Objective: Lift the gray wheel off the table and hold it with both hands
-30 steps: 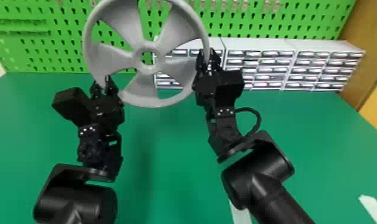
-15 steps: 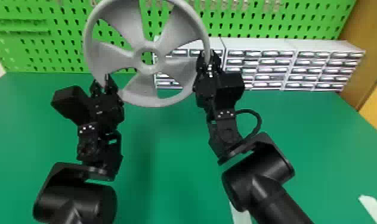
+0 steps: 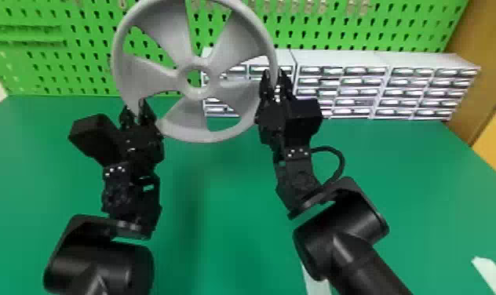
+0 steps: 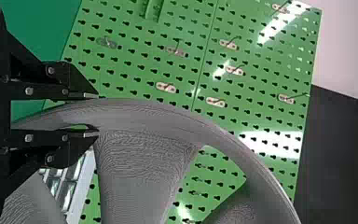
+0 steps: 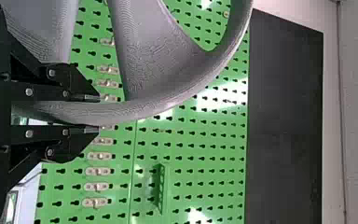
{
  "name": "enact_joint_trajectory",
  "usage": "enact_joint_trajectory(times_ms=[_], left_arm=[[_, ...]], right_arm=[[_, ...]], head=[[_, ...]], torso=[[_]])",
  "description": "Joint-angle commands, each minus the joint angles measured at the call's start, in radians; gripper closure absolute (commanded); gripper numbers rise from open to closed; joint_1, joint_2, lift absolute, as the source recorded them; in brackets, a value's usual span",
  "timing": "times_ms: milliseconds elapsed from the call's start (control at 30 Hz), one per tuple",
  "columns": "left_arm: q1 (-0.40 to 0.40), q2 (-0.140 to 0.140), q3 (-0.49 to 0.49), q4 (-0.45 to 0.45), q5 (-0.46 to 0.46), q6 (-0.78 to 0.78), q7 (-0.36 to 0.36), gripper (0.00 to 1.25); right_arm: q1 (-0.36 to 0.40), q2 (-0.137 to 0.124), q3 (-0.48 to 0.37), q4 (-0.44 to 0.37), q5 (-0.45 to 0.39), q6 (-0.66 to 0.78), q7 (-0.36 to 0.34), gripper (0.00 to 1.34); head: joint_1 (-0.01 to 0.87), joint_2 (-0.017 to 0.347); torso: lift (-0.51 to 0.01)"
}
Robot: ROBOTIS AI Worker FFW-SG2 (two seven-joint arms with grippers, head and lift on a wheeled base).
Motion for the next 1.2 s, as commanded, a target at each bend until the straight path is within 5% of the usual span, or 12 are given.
enact_joint_trajectory(times_ms=[0,1167], left_arm=[[0.0,0.0,-0.001,0.0,-0.002,0.001,0.002,1.01],[-0.001,0.0,0.0,0.0,-0.006,0.0,0.0,1.01]], right_arm=[[-0.001,0.0,0.001,0.0,0.0,0.001,0.0,1.14],[0.002,0.003,-0.008,0.011,0.0,0.002,0.0,1.14]], head=[[0.711,0.015],[0.711,0.015]], torso=[[-0.098],[-0.098]])
